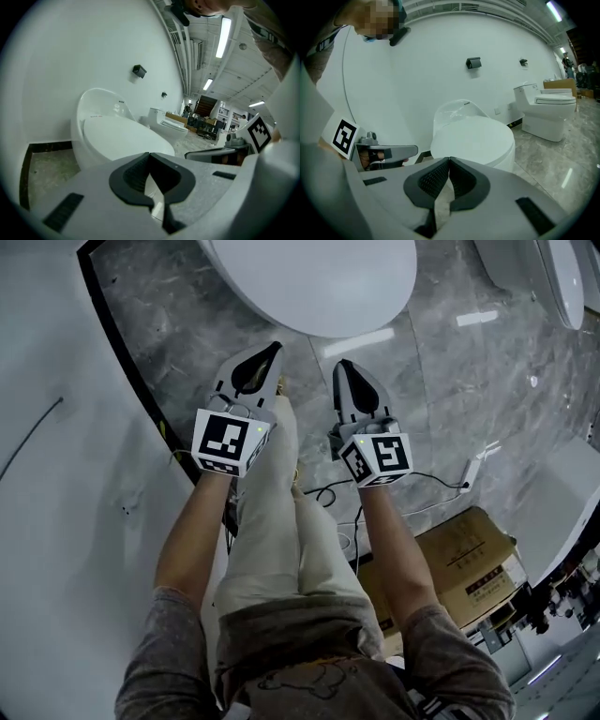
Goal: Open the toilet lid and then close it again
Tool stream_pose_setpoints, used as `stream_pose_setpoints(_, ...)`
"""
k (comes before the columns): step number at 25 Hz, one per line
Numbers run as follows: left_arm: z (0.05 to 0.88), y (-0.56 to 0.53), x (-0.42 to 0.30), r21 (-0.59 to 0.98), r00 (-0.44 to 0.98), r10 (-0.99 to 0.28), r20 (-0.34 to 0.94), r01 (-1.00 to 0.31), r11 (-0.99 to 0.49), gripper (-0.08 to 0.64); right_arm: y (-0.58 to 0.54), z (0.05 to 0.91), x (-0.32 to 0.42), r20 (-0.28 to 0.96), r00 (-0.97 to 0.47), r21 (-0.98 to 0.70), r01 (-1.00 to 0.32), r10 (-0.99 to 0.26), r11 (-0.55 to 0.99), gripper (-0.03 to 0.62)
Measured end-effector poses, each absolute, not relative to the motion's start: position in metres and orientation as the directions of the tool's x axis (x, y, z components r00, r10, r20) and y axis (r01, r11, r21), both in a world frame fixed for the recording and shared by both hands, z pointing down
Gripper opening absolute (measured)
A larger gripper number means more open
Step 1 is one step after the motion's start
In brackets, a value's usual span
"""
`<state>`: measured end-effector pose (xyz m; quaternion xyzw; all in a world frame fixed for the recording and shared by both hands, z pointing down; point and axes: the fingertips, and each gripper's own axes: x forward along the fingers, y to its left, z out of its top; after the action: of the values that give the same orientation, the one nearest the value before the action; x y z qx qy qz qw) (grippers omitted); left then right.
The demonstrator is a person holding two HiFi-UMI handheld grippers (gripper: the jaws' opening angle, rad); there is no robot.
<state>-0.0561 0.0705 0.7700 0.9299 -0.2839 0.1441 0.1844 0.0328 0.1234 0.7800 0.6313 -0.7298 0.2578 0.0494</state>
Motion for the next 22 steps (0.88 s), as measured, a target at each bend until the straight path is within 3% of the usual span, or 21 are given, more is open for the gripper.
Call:
stream_pose_setpoints(9,0.854,0.067,-0.033,0.248,0.799,-0.454,0.395,-0.568,-0.785,0.009,0.113,0.853,0.047,0.404,-0.184,-0.319,-0.946,-0.896,0.050,0.026)
stream_pose_setpoints(22,0.846,0.061,-0.022,0.256,0.778,-0.456,0.433,-0.591,-0.765,0.009,0.099,0.843,0.055,0.396,-0.210,-0.341,-0.937,-0.894,0.069,0.026)
